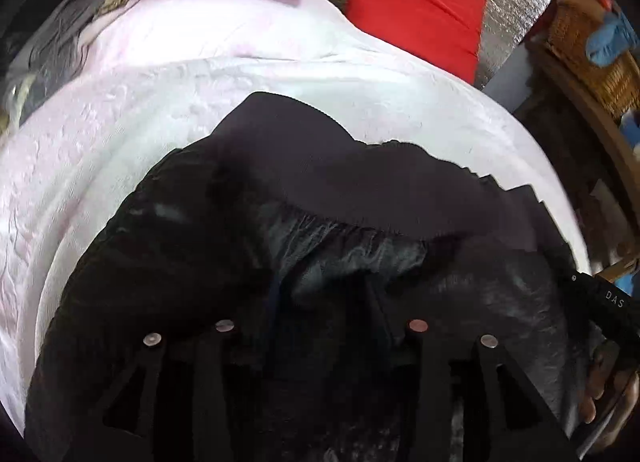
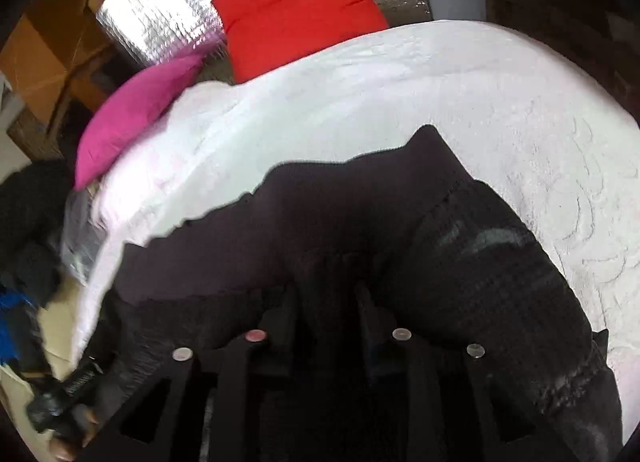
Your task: Fold large clothes
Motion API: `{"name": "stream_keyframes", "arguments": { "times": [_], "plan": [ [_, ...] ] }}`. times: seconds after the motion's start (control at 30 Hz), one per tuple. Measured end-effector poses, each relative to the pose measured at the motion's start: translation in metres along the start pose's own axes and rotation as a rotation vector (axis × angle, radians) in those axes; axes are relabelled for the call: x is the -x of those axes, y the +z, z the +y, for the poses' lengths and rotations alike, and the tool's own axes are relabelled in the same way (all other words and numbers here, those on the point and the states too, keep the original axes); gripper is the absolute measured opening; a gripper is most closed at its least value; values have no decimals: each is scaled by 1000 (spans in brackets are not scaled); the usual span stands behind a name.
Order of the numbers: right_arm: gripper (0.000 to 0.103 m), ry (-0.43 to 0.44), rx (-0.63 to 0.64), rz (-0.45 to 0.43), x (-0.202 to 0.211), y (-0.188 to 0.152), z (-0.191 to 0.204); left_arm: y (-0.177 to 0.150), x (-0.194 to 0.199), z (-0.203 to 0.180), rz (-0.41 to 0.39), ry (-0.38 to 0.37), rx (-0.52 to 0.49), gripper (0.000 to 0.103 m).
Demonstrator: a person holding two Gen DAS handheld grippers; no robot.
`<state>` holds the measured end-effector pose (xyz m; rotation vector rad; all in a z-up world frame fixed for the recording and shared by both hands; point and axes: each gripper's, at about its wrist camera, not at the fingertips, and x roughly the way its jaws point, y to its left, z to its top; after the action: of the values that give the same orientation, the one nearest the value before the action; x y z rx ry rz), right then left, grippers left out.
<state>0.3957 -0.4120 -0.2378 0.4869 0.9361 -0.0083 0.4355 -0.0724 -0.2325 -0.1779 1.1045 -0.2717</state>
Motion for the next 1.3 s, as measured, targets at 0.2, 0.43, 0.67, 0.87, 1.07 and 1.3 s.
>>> {"name": "stream_keyframes", "arguments": {
  "times": [0.2, 0.43, 0.67, 0.87, 1.07, 1.3],
  "plan": [
    [71, 99, -125, -96, 36, 8, -22, 3, 45, 42, -47, -93, 128, 74],
    [71, -29, -168, -140, 51, 23, -54, -2, 59, 103, -98, 84, 202, 74],
    [69, -83, -104, -67, 5, 35, -50, 4, 53, 120, -47, 37, 258, 74],
    [26, -188, -20, -83, -4, 36, -38, 3, 28, 101, 16, 48, 167, 60],
    [24, -213, -29, -158, 14, 37, -41, -3, 35, 100, -23, 149, 118, 43],
    [28, -200, -62, -77, 4, 35, -47, 12, 47, 71, -36, 205, 76, 52]
  ]
}}
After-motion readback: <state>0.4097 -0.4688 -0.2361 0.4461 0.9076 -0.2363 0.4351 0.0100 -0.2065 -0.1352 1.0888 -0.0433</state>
